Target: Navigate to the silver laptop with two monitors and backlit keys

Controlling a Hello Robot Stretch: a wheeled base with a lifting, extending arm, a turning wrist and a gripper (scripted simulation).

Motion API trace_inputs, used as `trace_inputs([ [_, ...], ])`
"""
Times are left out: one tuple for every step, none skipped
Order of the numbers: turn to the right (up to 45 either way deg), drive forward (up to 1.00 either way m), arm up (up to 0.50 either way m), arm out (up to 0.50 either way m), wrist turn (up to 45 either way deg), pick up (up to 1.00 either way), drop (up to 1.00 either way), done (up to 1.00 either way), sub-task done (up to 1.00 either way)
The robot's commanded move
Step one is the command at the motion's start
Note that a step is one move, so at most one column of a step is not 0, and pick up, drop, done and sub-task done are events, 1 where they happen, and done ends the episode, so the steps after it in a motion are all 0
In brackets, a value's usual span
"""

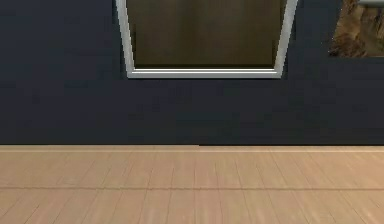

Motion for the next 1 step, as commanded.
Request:
trace_inputs([
  [0.0,0.25,0.0,0.0,0.0,0.0,0.0,0.0,0.0],
])
